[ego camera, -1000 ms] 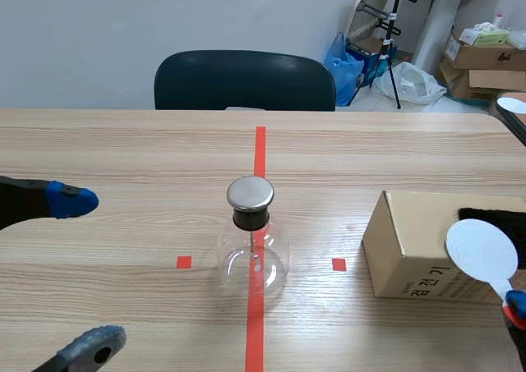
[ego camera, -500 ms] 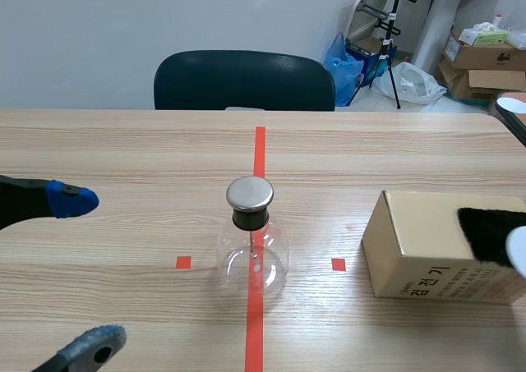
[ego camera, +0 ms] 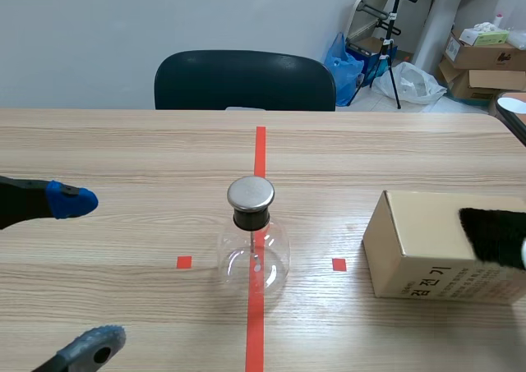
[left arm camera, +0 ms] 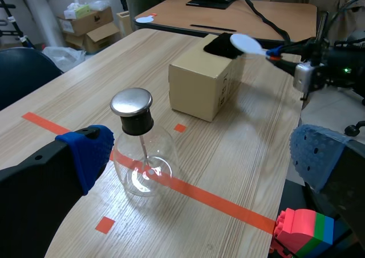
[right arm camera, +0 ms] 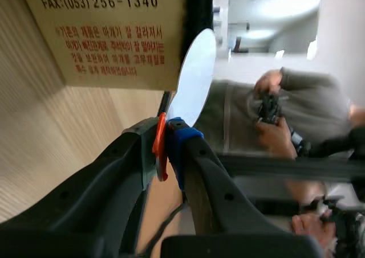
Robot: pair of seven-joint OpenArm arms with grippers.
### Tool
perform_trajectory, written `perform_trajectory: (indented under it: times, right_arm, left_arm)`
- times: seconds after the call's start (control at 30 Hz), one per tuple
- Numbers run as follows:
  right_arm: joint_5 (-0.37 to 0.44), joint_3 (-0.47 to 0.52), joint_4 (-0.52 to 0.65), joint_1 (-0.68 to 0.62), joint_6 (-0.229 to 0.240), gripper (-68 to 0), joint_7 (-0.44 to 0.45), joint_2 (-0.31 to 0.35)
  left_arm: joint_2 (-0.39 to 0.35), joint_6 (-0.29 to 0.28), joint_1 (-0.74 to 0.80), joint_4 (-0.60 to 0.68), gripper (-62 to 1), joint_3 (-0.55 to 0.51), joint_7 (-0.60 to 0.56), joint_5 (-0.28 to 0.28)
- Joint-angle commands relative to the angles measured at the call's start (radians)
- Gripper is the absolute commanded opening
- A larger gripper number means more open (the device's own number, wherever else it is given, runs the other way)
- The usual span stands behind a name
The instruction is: Do the electroscope experiment
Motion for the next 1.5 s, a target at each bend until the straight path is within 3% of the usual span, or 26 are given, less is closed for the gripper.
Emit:
perform_trajectory:
  times: [0.0, 0.03, 0.07, 0.17, 0.2, 0.3, 0.33, 0.4, 0.47, 0.5, 0.6, 0.63, 0.7, 0.77, 0.9, 0.93, 1.07, 1.2, 1.27, 1.37, 1.47]
  right_arm:
    - [-0.027, -0.001, 0.013, 0.006, -0.024, -66.6, 0.137, 0.015]
    - [-0.02, -0.001, 0.013, 0.009, -0.024, -66.6, 0.183, 0.013]
    - [-0.006, -0.001, 0.013, 0.009, -0.029, -66.6, 0.174, 0.008]
    - [0.013, 0.004, 0.013, 0.003, -0.031, -66.6, -0.036, 0.009]
    - [-0.008, 0.01, 0.013, 0.004, -0.014, -66.6, -0.044, 0.01]
    - [-0.037, 0.012, 0.013, 0.01, 0.002, -66.6, 0.153, 0.01]
    - [-0.026, 0.012, 0.013, 0.01, -0.005, -66.6, 0.173, 0.009]
    - [0.018, 0.013, 0.013, 0.003, -0.013, -66.6, 0.076, 0.008]
    - [-0.002, 0.022, 0.013, 0.003, 0.001, -66.6, -0.031, 0.009]
    - [-0.024, 0.025, 0.013, 0.005, 0.01, -66.6, -0.012, 0.011]
    - [-0.04, 0.025, 0.013, 0.013, 0.009, -66.6, 0.167, 0.011]
    - [-0.029, 0.025, 0.013, 0.012, -0.002, -66.6, 0.16, 0.01]
    - [0.005, 0.025, 0.013, 0.006, -0.008, -66.6, 0.045, 0.008]
    - [-0.015, 0.025, 0.013, 0.007, 0.004, -66.6, -0.023, 0.011]
    - [-0.041, 0.025, 0.013, 0.014, 0.001, -66.6, 0.163, 0.011]
    - [-0.034, 0.025, 0.013, 0.014, -0.005, -66.6, 0.154, 0.009]
    - [-0.015, 0.025, 0.013, 0.012, -0.002, -66.6, -0.032, 0.009]
    - [-0.04, 0.025, 0.013, 0.015, -0.002, -66.6, 0.119, 0.009]
    - [-0.022, 0.025, 0.013, 0.014, -0.009, -66.6, 0.087, 0.008]
    - [-0.02, 0.025, 0.013, 0.012, -0.008, -66.6, -0.045, 0.009]
    - [-0.032, 0.025, 0.013, 0.013, 0.0, -66.6, 0.006, 0.011]
  left_arm:
    - [0.0, -0.002, 0.006, 0.015, 1.4, -0.008, -0.014, -0.01]
    - [0.0, -0.002, 0.006, 0.015, 1.4, -0.008, -0.014, -0.01]
    - [0.0, -0.002, 0.006, 0.015, 1.4, -0.008, -0.014, -0.01]
    - [0.0, -0.002, 0.006, 0.015, 1.4, -0.01, -0.014, -0.01]
    - [0.0, -0.002, 0.006, 0.015, 1.4, -0.011, -0.014, -0.01]
    - [0.0, -0.002, 0.006, 0.015, 1.4, -0.014, -0.014, -0.01]
    - [0.0, -0.002, 0.006, 0.015, 1.4, -0.014, -0.014, -0.01]
    - [0.0, -0.002, 0.006, 0.015, 1.4, -0.014, -0.014, -0.01]
    - [0.0, -0.002, 0.006, 0.015, 1.4, -0.014, -0.015, -0.011]
    - [0.0, -0.002, 0.006, 0.015, 1.4, -0.014, -0.017, -0.011]
    - [0.0, -0.002, 0.006, 0.015, 1.4, -0.014, -0.018, -0.014]
    - [0.0, -0.002, 0.006, 0.015, 1.4, -0.014, -0.017, -0.014]
    - [-0.001, -0.002, 0.005, 0.015, 1.4, -0.015, -0.016, -0.014]
    - [-0.001, -0.002, 0.006, 0.015, 1.4, -0.016, -0.015, -0.013]
    - [0.0, -0.002, 0.008, 0.015, 1.4, -0.016, -0.014, -0.013]
    - [0.0, -0.002, 0.008, 0.015, 1.4, -0.016, -0.014, -0.014]
    - [0.0, -0.002, 0.008, 0.015, 1.4, -0.016, -0.014, -0.013]
    - [0.0, -0.002, 0.008, 0.015, 1.4, -0.016, -0.014, -0.014]
    - [0.0, -0.002, 0.008, 0.015, 1.4, -0.016, -0.014, -0.014]
    - [0.0, -0.002, 0.008, 0.015, 1.4, -0.016, -0.014, -0.013]
    - [0.0, -0.002, 0.008, 0.015, 1.4, -0.016, -0.014, -0.013]
